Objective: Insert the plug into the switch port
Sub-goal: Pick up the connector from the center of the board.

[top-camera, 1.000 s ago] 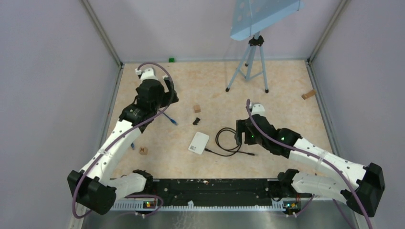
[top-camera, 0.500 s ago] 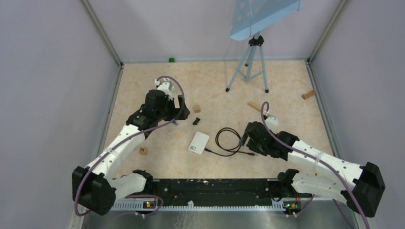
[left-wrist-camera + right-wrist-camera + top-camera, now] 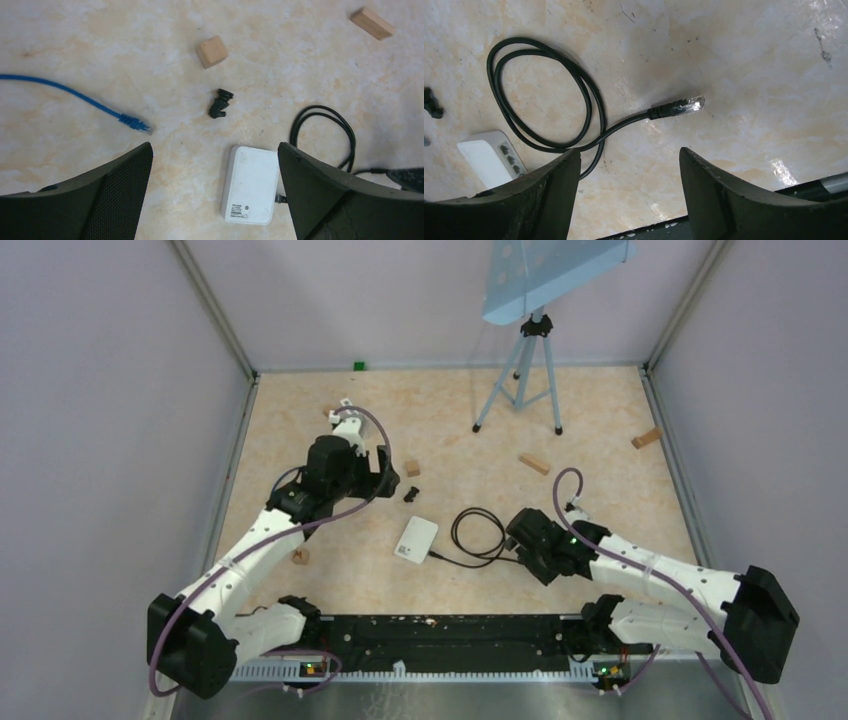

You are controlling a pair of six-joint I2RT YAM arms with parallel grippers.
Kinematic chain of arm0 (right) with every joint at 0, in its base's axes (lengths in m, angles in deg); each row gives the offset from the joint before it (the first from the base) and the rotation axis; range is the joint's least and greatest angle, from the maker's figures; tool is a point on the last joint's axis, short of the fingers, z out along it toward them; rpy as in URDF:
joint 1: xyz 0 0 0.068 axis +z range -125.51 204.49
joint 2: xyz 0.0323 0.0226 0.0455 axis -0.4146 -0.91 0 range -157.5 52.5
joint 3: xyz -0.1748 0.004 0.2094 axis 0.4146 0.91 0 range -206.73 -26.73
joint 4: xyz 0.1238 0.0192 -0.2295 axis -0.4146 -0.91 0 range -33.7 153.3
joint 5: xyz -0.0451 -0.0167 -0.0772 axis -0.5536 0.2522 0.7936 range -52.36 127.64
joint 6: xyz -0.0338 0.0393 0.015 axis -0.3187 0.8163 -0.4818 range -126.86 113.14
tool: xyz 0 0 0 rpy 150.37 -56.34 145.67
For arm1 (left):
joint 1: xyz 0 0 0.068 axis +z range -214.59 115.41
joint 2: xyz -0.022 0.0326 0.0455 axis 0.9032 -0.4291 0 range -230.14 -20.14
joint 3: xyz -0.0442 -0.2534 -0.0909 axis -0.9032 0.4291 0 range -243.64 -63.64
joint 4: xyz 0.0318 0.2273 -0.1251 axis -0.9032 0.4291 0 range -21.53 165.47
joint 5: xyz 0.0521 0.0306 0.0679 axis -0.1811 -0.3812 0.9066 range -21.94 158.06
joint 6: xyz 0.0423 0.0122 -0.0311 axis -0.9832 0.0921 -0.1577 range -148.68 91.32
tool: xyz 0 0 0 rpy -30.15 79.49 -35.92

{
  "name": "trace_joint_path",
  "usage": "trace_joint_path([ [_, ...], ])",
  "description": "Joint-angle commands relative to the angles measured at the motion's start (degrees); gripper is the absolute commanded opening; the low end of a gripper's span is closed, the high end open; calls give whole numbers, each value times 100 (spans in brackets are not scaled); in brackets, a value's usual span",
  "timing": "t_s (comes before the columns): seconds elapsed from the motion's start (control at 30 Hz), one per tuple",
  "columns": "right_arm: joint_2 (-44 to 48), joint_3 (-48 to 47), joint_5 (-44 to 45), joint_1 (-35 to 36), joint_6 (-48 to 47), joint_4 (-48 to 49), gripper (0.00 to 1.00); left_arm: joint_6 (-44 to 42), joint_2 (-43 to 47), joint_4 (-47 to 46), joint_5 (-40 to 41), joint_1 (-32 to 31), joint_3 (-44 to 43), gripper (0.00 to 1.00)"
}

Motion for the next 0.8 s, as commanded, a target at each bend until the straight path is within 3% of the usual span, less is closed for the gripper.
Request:
trace_joint_path([
  [0.0, -331, -292, 145, 112, -334, 285, 70, 792, -120, 376, 1314, 16, 68, 99],
  [0.43, 3, -316, 475, 282, -773, 208, 69, 1519, -2140, -535, 2234, 119, -66, 86],
  [0.57, 280, -78, 449, 282, -775, 305, 69, 1634, -2592, -395, 2581, 204, -281, 85],
  [0.77, 618, 111, 506, 286, -886, 331, 68, 1703, -3157, -419, 2720, 375, -420, 75],
])
